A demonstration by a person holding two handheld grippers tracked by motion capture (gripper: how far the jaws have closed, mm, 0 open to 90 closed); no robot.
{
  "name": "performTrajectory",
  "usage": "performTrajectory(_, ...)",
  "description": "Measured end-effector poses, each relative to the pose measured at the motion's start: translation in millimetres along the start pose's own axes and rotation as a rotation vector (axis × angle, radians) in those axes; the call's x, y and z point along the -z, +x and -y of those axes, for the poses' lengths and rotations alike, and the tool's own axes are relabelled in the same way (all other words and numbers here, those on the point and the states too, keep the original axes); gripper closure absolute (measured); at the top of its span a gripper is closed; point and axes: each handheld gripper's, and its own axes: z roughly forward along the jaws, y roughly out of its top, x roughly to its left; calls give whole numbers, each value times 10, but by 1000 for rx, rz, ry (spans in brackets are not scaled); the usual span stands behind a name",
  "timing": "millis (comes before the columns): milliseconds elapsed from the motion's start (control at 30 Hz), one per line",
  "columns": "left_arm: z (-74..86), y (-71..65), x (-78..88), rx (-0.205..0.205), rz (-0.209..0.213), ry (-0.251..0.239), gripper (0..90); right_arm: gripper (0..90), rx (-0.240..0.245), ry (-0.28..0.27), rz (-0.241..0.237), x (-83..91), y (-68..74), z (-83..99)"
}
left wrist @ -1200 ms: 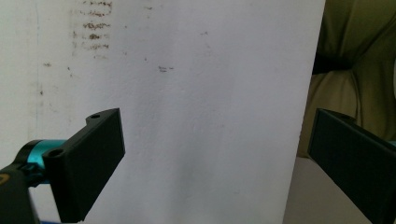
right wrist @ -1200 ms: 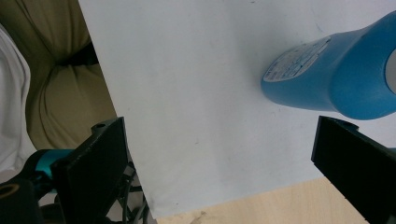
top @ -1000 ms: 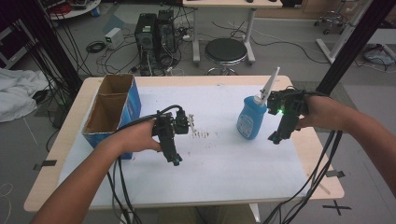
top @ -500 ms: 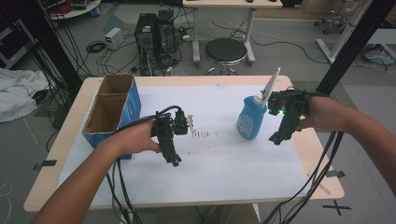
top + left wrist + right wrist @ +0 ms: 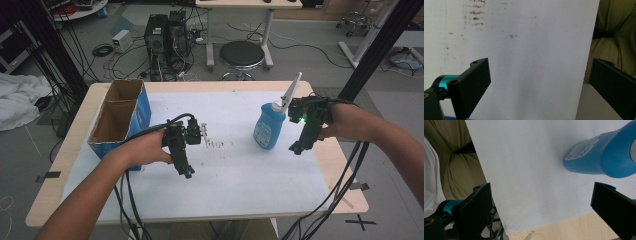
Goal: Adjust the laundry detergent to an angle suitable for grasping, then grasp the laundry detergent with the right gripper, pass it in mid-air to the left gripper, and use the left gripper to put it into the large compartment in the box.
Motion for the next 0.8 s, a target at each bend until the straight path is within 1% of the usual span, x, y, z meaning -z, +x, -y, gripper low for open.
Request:
performTrajectory(200, 4, -18, -2, 1, 7, 2, 39, 30, -5, -3, -6, 12, 2, 15)
performTrajectory(300, 10, -26, 4, 5, 4, 6, 39, 30, -4, 1, 0, 16, 9, 24)
performTrajectory(367, 15, -33, 11, -2, 0, 3, 39, 30, -5, 1, 2, 16, 11, 24)
performTrajectory(400, 24, -45, 9, 6, -3, -3, 39, 30, -5, -1, 6, 16, 22, 21)
performTrajectory(467, 28, -50, 5, 6, -3, -2, 39, 30, -4, -1, 10, 16, 28, 19)
performTrajectory(500, 33, -61, -3, 8, -2, -1, 39, 30, -2, 2, 25, 7, 50, 16)
performTrajectory(600, 46, -96, -21, 4, 1, 8, 39, 30, -9, 8, 36, -15, 70, 22)
performTrajectory(667, 50, -102, -16, 3, -1, 5, 39, 30, -18, 13, 42, -16, 72, 27)
performTrajectory(700, 55, -102, -11, 5, -2, 2, 39, 30, -31, 14, 58, -11, 57, 41)
performTrajectory(733, 55, -102, -11, 5, -2, 2, 39, 30, -31, 14, 58, -11, 57, 41)
performTrajectory(800, 60, -94, -11, 7, -2, 4, 39, 30, -57, 14, 75, -9, 33, 61)
